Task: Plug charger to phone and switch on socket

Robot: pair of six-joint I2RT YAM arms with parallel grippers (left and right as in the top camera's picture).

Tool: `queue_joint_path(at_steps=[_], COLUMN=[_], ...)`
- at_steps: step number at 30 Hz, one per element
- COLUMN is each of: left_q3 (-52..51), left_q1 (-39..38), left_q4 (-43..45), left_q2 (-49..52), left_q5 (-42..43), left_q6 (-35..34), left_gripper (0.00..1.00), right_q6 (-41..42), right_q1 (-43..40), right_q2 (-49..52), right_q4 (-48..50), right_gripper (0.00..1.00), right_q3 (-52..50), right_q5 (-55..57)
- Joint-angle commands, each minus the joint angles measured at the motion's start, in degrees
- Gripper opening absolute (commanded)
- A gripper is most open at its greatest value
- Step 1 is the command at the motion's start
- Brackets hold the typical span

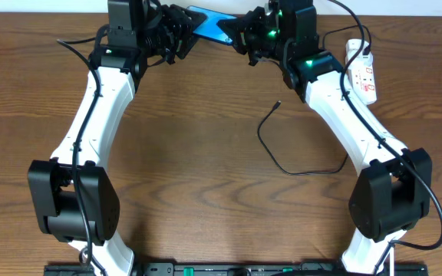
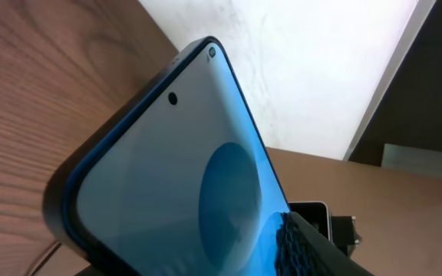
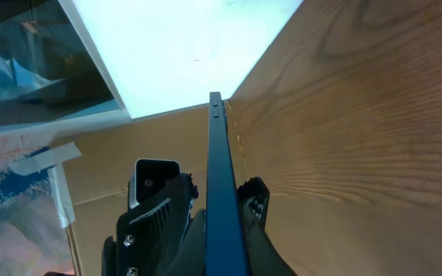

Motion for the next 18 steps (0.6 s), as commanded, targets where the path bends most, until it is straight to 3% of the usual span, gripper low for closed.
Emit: queue_joint_path(at_steps=[1,9,14,18], left_q3=[2.19,2.16,2.19,2.19], left_q1=[0.13,0.15,0.15,0.15], left_q4=[3.19,3.28,3.32,3.85], left_q2=[-1.20,-1.20,-1.20,-1.20], left_q5=[-1.64,-2.69,-2.69,-2.73], left_q6=[0.33,-1.60,-2.99,-6.67], left_gripper=[0.48,0.48,0.47,0.38], right_q6=[-5.18,-14.71,-15.85,-15.78], right_q1=[2.75,4.87,5.49,5.97], right_q2=[0.09,0.09,0.11,0.11], right_q4=[-2.36,-8.61,-9.79,-8.70], right_gripper=[0.01,0.01,0.01,0.01], right_q3=[-0.92,-0.92,-0.92,-0.92], right_q5=[-8.63,-12.20,-11.98,-11.89])
